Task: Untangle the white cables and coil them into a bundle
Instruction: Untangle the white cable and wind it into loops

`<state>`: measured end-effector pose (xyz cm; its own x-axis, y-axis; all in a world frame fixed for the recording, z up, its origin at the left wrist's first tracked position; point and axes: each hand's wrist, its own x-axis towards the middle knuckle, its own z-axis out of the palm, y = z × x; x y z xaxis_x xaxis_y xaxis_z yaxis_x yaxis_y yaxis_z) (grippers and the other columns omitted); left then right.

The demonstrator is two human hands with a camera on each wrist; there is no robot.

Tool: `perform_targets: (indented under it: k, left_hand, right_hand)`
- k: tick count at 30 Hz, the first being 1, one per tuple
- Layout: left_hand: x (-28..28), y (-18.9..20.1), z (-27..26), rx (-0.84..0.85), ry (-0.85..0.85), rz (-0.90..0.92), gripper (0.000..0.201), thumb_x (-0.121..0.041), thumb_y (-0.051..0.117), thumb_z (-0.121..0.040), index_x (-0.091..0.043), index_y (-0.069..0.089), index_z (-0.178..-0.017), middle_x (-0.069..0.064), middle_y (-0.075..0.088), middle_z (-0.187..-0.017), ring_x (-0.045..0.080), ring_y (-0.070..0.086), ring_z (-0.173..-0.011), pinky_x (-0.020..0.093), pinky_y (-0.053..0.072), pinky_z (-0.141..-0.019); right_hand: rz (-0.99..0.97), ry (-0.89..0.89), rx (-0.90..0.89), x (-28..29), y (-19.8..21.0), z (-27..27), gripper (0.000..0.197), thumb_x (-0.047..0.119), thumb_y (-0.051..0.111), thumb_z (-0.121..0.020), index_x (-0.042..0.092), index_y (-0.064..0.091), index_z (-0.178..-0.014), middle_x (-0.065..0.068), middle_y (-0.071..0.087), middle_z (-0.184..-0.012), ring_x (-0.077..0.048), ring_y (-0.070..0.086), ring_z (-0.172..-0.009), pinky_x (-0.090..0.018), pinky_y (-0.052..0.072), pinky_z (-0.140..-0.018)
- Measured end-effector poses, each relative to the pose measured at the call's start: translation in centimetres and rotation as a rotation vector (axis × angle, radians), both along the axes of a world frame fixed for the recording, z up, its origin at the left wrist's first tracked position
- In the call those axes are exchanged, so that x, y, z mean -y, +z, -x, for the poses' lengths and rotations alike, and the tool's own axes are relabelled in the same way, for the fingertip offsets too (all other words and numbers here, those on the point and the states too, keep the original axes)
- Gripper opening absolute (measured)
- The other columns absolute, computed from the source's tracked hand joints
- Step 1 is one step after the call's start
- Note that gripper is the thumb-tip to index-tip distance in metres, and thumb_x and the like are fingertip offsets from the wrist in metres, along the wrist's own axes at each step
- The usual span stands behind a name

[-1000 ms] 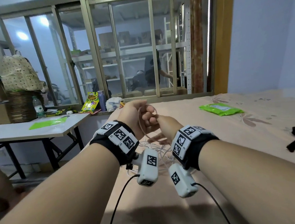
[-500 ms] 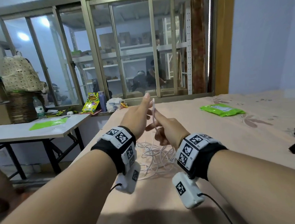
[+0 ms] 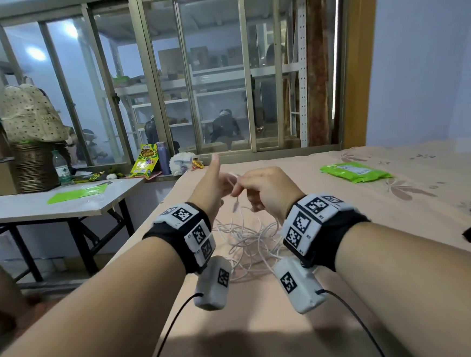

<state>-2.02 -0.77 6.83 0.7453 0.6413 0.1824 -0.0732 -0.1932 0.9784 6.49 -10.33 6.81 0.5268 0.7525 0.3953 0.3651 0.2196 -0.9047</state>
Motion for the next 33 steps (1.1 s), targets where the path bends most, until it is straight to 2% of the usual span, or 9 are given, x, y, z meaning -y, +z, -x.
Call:
perform_targets:
  k: [3, 6, 12, 15, 18, 20, 23, 28, 33]
  left_hand:
    - [0.3, -0.2, 0.1, -0.029, -0.125, 0.098, 0.089, -0.066, 0.015, -0.095, 0.008, 0.061, -0.078, 0.020, 0.061, -0.073, 0.030, 0.060, -0.072, 0.040, 0.048, -0.080]
    - [0.6, -0.4, 0.9, -0.039, -0.181, 0.314, 0.065, -0.064, 0.035, -0.092, -0.011, 0.045, -0.055, 0.005, 0.039, -0.048, 0.022, 0.046, -0.044, 0.033, 0.045, -0.061]
    - [2.2, 1.3, 2.5, 0.072, -0.505, 0.574, 0.032, -0.040, 0.050, -0.087, -0.016, 0.051, -0.066, -0.008, 0.026, -0.044, 0.004, 0.025, -0.030, 0.015, 0.019, -0.031]
    - [3.4, 2.1, 2.4, 0.146, -0.635, 0.558, 0.029, -0.039, 0.050, -0.089, -0.014, 0.056, -0.075, -0.008, 0.028, -0.047, 0.004, 0.027, -0.033, 0.017, 0.018, -0.035]
    - [4.4, 2.7, 2.1, 0.207, -0.707, 0.548, 0.031, -0.037, 0.050, -0.090, -0.011, 0.067, -0.084, -0.006, 0.030, -0.050, 0.007, 0.028, -0.040, 0.020, 0.026, -0.046]
    - [4.6, 3.0, 1.7, 0.254, -0.660, 0.514, 0.032, -0.035, 0.051, -0.089, -0.011, 0.072, -0.089, -0.005, 0.030, -0.052, 0.008, 0.025, -0.044, 0.022, 0.032, -0.052]
    - [4.0, 3.3, 1.1, 0.356, -0.502, 0.465, 0.030, -0.031, 0.052, -0.092, -0.012, 0.071, -0.107, -0.005, 0.031, -0.055, 0.010, 0.027, -0.048, 0.025, 0.034, -0.055]
    - [1.7, 3.0, 0.4, 0.404, -0.145, 0.214, 0.041, -0.022, 0.046, -0.098, -0.028, 0.043, -0.138, 0.000, 0.046, -0.072, 0.008, 0.030, -0.052, 0.023, 0.030, -0.052]
    - [1.0, 2.1, -0.3, 0.310, 0.118, -0.083, 0.052, -0.020, 0.048, -0.099, -0.030, 0.028, -0.147, 0.002, 0.059, -0.088, 0.009, 0.038, -0.056, 0.020, 0.034, -0.050]
  right_hand:
    - [-0.038, -0.025, 0.004, 0.8, 1.4, -0.4, 0.026, 0.001, 0.057, -0.081, 0.004, 0.064, -0.055, 0.005, 0.040, -0.036, -0.012, 0.035, -0.039, -0.023, 0.034, -0.047]
    - [-0.031, -0.088, -0.054, 0.8, 1.4, -1.5, 0.022, 0.009, 0.057, -0.086, 0.007, 0.065, -0.066, 0.009, 0.036, -0.039, -0.008, 0.034, -0.040, -0.026, 0.036, -0.053]
    - [-0.007, -0.259, 0.033, 0.3, -0.1, -2.5, 0.031, 0.026, 0.050, -0.097, 0.019, 0.066, -0.071, 0.004, 0.044, -0.057, -0.013, 0.042, -0.055, -0.031, 0.042, -0.061]
    - [0.040, -0.214, 0.052, -0.5, -0.6, -1.9, 0.031, 0.027, 0.050, -0.094, 0.019, 0.059, -0.066, 0.003, 0.054, -0.058, -0.015, 0.050, -0.058, -0.029, 0.042, -0.057]
    - [0.066, 0.004, -0.066, -0.4, -0.4, -1.0, 0.024, 0.009, 0.049, -0.093, 0.016, 0.051, -0.070, 0.006, 0.052, -0.054, -0.001, 0.052, -0.041, -0.016, 0.042, -0.040]
    - [0.067, 0.048, -0.087, -0.2, -0.8, -0.7, 0.023, 0.001, 0.053, -0.085, 0.016, 0.050, -0.067, 0.011, 0.052, -0.050, 0.003, 0.049, -0.038, -0.010, 0.038, -0.040]
    - [0.218, -0.075, 0.133, -0.2, -2.0, -0.1, 0.038, -0.001, 0.043, -0.091, 0.013, 0.054, -0.057, 0.010, 0.050, -0.033, -0.011, 0.050, -0.038, -0.026, 0.043, -0.046]
    - [0.434, -0.076, 0.293, 0.0, -1.9, 0.7, 0.050, 0.041, 0.044, -0.096, 0.016, 0.065, -0.058, 0.003, 0.052, -0.044, -0.021, 0.045, -0.046, -0.029, 0.035, -0.052]
    - [0.488, -0.031, 0.454, 0.2, -2.5, 1.0, 0.028, 0.032, 0.051, -0.094, 0.020, 0.070, -0.078, 0.000, 0.065, -0.069, -0.019, 0.056, -0.061, -0.029, 0.043, -0.059]
